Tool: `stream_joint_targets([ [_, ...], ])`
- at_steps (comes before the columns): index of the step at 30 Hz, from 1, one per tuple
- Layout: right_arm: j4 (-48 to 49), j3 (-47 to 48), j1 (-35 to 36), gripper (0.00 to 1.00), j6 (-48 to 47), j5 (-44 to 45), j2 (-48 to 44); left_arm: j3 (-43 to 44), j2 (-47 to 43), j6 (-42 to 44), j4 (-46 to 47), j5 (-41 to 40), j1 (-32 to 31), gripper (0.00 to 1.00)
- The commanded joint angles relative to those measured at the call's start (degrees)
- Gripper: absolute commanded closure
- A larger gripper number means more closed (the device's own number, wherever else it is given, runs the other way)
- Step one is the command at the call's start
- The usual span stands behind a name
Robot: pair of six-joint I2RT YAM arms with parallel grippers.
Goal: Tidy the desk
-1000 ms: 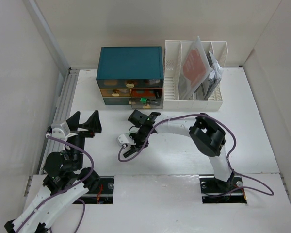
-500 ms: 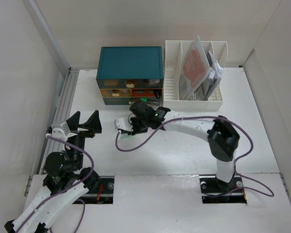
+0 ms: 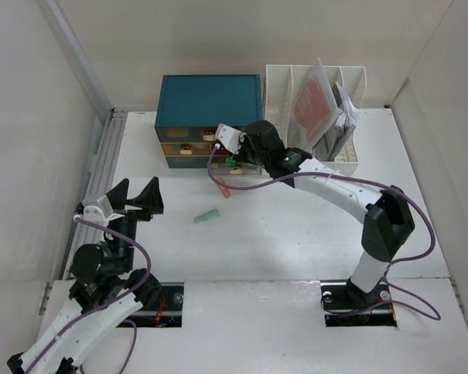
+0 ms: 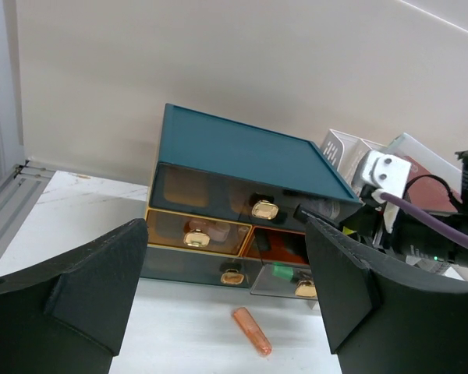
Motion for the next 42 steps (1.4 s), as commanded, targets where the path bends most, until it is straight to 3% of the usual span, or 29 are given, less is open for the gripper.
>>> stream_joint_targets([
  [1, 3.1, -0.4, -0.3, 0.86, 2.2, 1.6, 0.6, 0.0, -0.1, 0.7, 2.6, -0.3, 0.1, 0.21],
  [5, 3.1, 0.1, -1.6, 0.84, 2.8, 1.0, 1.1, 0.0, -0.1, 0.7, 2.6, -0.3, 0.1, 0.21],
  [8, 3.1, 0.1, -2.1, 0.78, 2.8, 1.0, 1.2, 0.0, -0.1, 0.7, 2.6, -0.3, 0.1, 0.21],
  [11, 3.1, 0.1, -2.1, 0.56, 2.8, 1.0, 1.7, 0.0, -0.1, 0.7, 2.6, -0.3, 0.1, 0.21],
  [12, 3.1, 0.1, -2.1, 0.53, 2.8, 1.0, 2.2, 0.0, -0.1, 0.7, 2.6, -0.3, 0.1, 0.21],
  [20, 1.3, 0.7, -2.1, 0.48, 4.1, -1.0, 0.9, 0.0, -0.1, 0.7, 2.6, -0.3, 0.1, 0.21],
  [23, 1.3, 0.7, -2.1, 0.59, 5.5, -3.4, -1.8, 0.0, -0.1, 0.7, 2.6, -0.3, 0.1, 0.21],
  [24, 1.3, 0.7, -2.1, 0.68, 6.3, -6.0, -2.5, 0.0, -0.1, 0.7, 2.6, -0.3, 0.1, 0.21],
  [25, 0.7, 0.7, -2.1, 0.84, 6.4, -8.1, -3.2, 0.0, -0.1, 0.7, 2.6, -0.3, 0.1, 0.21],
  [28, -2.5, 0.7, -4.2, 0.99, 6.9, -20.4, -4.4, 0.0, 0.4, 0.7, 2.6, -0.3, 0.1, 0.21],
  [34, -22.4, 9.5, -8.4, 1.00, 2.2, -45.2, 5.9, 0.0, 0.4, 0.7, 2.6, -0.3, 0.1, 0.21],
  [36, -26.9, 10.9, -9.0, 1.00, -0.7, -47.5, 8.1, 0.0, 0.4, 0.7, 2.6, -0.3, 0.1, 0.21],
  [42, -26.3, 10.9, -9.0, 0.99, -0.7, -46.0, 10.8, 0.0, 0.4, 0.7, 2.6, -0.3, 0.1, 0.21],
])
